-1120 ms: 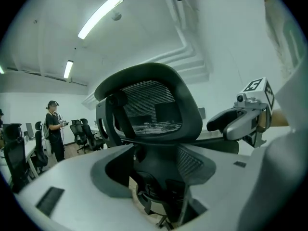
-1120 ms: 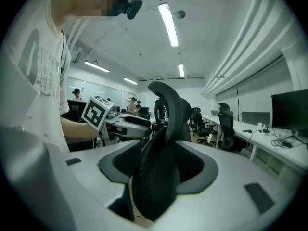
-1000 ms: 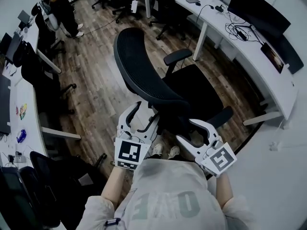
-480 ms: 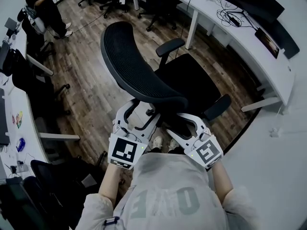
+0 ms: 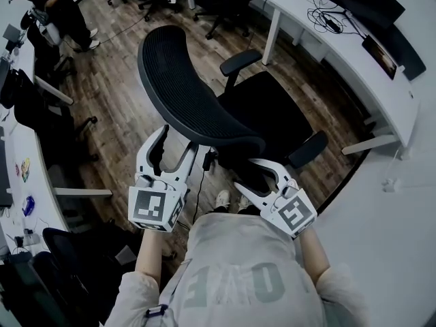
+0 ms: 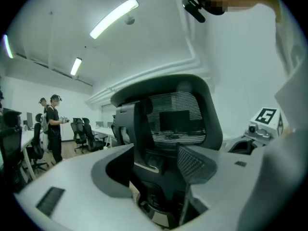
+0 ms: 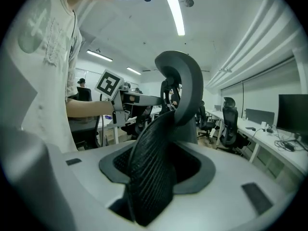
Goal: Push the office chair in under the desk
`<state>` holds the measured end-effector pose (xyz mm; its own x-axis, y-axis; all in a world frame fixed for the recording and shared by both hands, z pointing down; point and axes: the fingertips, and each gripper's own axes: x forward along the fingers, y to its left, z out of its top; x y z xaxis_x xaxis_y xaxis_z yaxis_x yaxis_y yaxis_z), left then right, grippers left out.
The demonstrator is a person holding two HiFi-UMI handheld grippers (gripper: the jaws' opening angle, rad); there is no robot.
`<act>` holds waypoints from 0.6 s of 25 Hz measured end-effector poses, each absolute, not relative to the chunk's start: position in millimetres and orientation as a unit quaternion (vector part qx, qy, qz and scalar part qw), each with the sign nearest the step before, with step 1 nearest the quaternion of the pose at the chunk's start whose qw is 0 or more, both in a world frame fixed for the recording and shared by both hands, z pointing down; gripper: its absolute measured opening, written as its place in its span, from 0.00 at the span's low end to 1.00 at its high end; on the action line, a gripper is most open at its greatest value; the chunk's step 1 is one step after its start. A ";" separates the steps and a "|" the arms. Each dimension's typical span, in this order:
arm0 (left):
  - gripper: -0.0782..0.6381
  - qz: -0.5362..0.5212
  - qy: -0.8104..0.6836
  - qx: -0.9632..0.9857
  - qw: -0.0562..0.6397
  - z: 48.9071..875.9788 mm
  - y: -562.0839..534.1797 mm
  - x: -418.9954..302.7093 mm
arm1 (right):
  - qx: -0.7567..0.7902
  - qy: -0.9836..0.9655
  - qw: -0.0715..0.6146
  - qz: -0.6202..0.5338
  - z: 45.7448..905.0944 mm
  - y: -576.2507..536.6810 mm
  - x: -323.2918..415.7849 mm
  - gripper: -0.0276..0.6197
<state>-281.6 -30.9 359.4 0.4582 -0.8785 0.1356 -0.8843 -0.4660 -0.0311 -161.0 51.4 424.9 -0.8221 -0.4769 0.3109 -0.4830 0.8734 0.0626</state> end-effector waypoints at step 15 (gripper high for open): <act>0.51 0.070 -0.480 0.874 0.009 340.1 -90.4 -299.1 | 0.253 -0.952 0.173 0.003 425.2 50.7 -159.4 0.36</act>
